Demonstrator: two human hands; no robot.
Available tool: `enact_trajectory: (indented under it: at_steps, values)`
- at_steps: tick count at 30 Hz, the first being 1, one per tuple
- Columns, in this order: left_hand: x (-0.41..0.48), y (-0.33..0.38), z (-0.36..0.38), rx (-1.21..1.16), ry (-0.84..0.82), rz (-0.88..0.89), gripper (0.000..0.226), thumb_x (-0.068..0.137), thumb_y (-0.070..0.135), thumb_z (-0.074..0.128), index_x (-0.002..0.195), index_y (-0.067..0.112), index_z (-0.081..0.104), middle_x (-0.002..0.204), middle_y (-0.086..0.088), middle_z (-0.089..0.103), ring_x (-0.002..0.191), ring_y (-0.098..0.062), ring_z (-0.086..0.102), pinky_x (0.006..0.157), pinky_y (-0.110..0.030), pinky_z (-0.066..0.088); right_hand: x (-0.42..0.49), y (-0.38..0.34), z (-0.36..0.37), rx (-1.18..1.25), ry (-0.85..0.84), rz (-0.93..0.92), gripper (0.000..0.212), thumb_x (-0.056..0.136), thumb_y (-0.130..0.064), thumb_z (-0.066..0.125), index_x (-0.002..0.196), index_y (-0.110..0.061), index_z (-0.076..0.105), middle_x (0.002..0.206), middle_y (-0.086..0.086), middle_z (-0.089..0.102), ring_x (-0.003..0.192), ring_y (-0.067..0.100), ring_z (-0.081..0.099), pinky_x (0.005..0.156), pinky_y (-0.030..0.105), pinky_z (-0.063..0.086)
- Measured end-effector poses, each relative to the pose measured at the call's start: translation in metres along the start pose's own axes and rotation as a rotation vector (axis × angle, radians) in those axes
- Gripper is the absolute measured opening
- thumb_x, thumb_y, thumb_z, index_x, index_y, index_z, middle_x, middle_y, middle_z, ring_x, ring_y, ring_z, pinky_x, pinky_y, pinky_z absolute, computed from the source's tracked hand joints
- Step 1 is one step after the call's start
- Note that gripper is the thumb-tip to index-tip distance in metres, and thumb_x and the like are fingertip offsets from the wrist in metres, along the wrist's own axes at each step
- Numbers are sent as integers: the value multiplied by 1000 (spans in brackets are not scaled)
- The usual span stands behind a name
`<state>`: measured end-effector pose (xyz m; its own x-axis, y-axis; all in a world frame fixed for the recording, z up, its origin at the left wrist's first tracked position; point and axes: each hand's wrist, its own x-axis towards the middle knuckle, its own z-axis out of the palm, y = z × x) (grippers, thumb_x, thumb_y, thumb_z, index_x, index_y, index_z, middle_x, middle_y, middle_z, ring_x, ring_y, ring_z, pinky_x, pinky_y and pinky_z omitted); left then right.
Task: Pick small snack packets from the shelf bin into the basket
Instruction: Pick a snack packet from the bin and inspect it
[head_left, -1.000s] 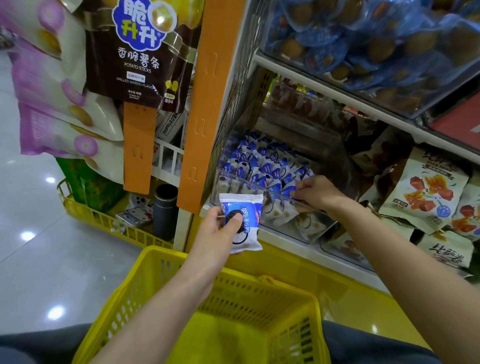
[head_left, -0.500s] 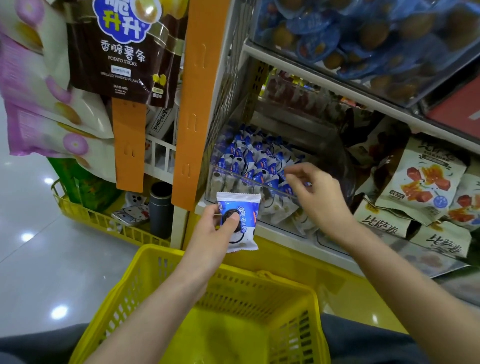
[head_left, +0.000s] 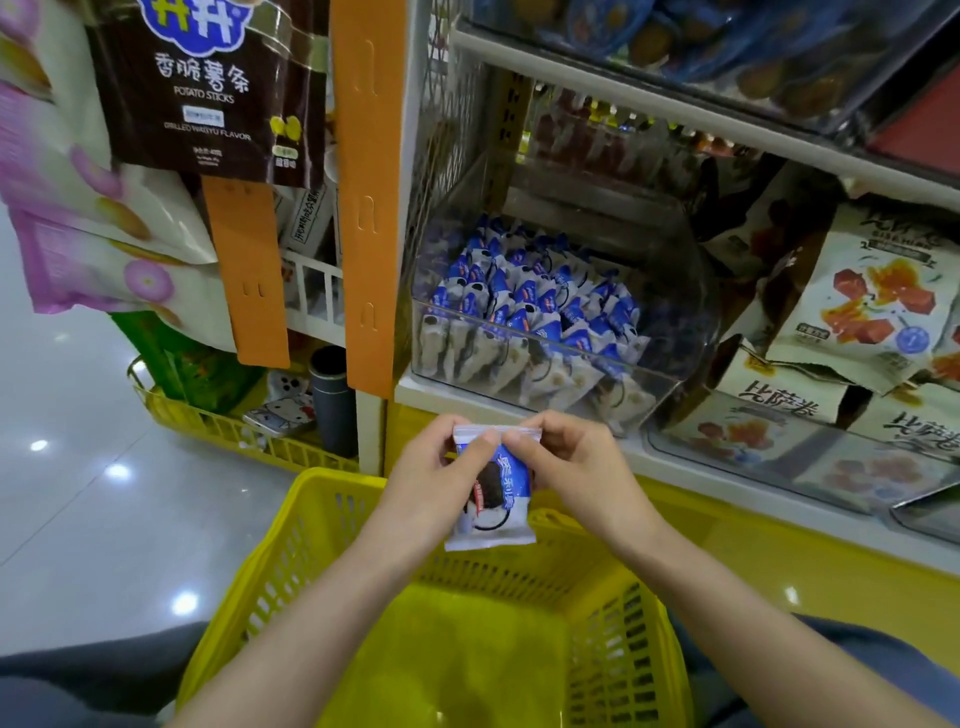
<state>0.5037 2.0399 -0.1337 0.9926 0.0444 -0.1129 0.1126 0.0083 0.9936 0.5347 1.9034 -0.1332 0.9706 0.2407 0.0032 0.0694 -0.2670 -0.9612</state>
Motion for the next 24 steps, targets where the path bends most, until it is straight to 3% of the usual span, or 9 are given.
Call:
enact_trajectory:
  at_steps: [2, 5, 9, 11, 14, 19, 22, 24]
  values:
    - [1, -4, -1, 36, 41, 4, 18, 93, 15, 52, 83, 0, 53, 74, -13, 52, 71, -18, 49, 60, -28, 38, -2, 3, 3, -12, -23, -13, 17, 87, -10, 62, 72, -18, 62, 63, -2, 63, 57, 4, 56, 53, 19, 48]
    - [3, -9, -1, 28, 54, -39, 23, 94, 16, 50, 87, -6, 52, 76, -15, 51, 72, -20, 50, 59, -29, 39, -5, 4, 4, -292, 20, -179, 12, 85, -19, 66, 74, -24, 65, 69, -10, 65, 65, 1, 58, 62, 21, 47]
    - [3, -11, 1, -39, 19, -86, 18, 94, 19, 50, 83, 5, 54, 79, -14, 55, 77, -22, 56, 66, -32, 45, -10, 4, -2, -548, 95, -360, 5, 83, -24, 68, 81, -21, 71, 70, -17, 62, 73, 1, 57, 65, 15, 44]
    - [1, -11, 2, -54, -29, -91, 15, 93, 22, 52, 87, 9, 58, 82, -9, 62, 77, -15, 61, 67, -27, 49, -10, 4, -5, -452, 137, -301, 6, 83, -21, 68, 78, -23, 70, 67, -17, 63, 67, -2, 57, 63, 12, 44]
    - [-2, -12, 3, -68, -103, -153, 17, 88, 22, 60, 102, 13, 58, 88, 0, 69, 73, -2, 66, 64, -22, 55, -7, 0, -12, -141, 230, -117, 14, 87, -14, 62, 76, -21, 64, 70, -7, 65, 62, 2, 59, 59, 22, 53]
    - [0, -16, 0, -71, 46, -36, 12, 89, 13, 59, 100, 13, 62, 94, -4, 70, 77, -5, 65, 68, -20, 53, -7, -2, -20, 252, 173, 164, 10, 93, -5, 51, 86, -9, 57, 77, 5, 66, 58, 1, 63, 54, 15, 53]
    - [4, -18, -6, -65, 165, 35, 11, 91, 16, 56, 90, 11, 66, 85, -3, 70, 74, -7, 64, 65, -18, 54, -11, 4, -15, 150, -34, 320, 15, 91, 0, 52, 105, -3, 54, 84, 14, 66, 64, 9, 64, 61, 20, 56]
    - [5, -19, -8, 14, 217, 105, 14, 91, 17, 56, 82, 15, 66, 77, 1, 69, 70, -8, 62, 65, -22, 52, -16, 11, -10, -128, -118, 313, 33, 88, -3, 59, 119, -5, 48, 104, 15, 66, 85, 19, 65, 81, 32, 55]
